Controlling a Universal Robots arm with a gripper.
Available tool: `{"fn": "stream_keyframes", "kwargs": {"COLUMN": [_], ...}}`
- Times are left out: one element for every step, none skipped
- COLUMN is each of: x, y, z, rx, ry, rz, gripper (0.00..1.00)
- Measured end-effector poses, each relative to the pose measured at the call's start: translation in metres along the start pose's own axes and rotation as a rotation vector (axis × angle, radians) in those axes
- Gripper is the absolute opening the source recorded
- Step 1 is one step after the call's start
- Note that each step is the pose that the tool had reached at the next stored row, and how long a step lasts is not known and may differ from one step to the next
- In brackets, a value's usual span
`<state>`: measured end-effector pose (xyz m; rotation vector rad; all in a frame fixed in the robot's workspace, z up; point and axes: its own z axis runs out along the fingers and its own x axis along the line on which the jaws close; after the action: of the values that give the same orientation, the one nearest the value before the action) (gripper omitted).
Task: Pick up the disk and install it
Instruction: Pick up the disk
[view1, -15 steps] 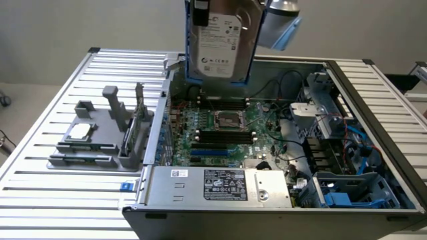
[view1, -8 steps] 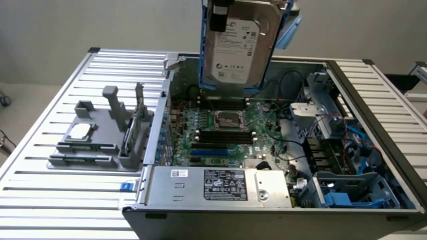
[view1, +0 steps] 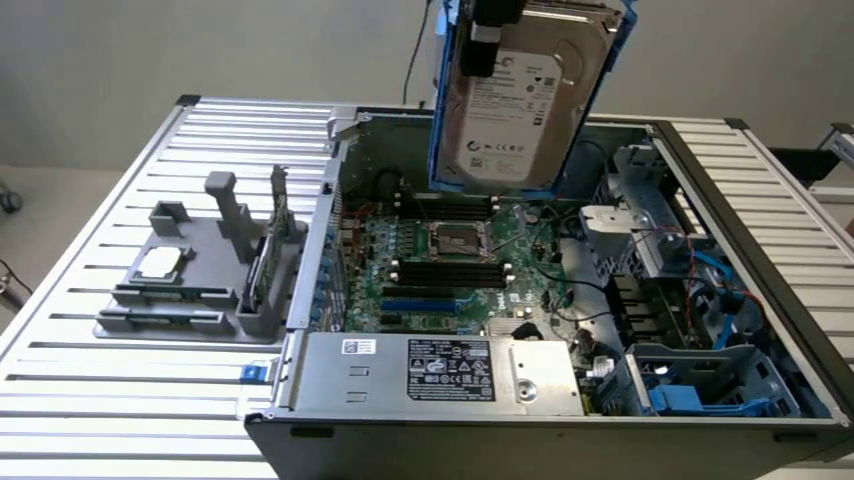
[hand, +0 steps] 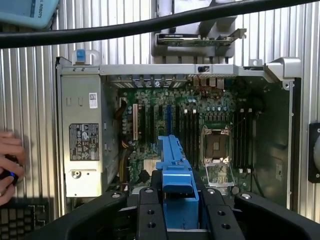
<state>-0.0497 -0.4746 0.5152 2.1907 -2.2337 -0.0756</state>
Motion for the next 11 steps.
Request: {"fn": "stream_keyframes", "kwargs": {"x": [0.002,0.004,0.006,0.008,0.010,0.012,0.013,0.015,0.017,0.019,0.021], "y": [-0.0034,-0.0069,-0.0105,-0.0143,-0.0190,-0.0235,-0.0279,-0.0324,-0.0369,-0.0419,-0.0464], "z": [-0.0002,-0.0005,-0.0006,-0.0008,-0.0011,-0.0013,-0.0015,-0.0018,-0.0020,-0.0023,-0.0025], "rx": [-0.0004,-0.0008,-0.0011,-0.0014,-0.0015,-0.0016,-0.0016,-0.0016,-0.0016,-0.0016,-0.0016], "ry": [0.0000,0.0002,0.0001,0.0001,0.0000,0.0000,0.0000,0.0001,0.0001,0.0001,0.0001], "rz": [0.000,0.000,0.000,0.000,0.000,0.000,0.000,0.000,0.000,0.000,0.000], "gripper": [0.33,0.33,0.33,0.33,0.33,0.33,0.33,0.33,0.33,0.33,0.33]}}
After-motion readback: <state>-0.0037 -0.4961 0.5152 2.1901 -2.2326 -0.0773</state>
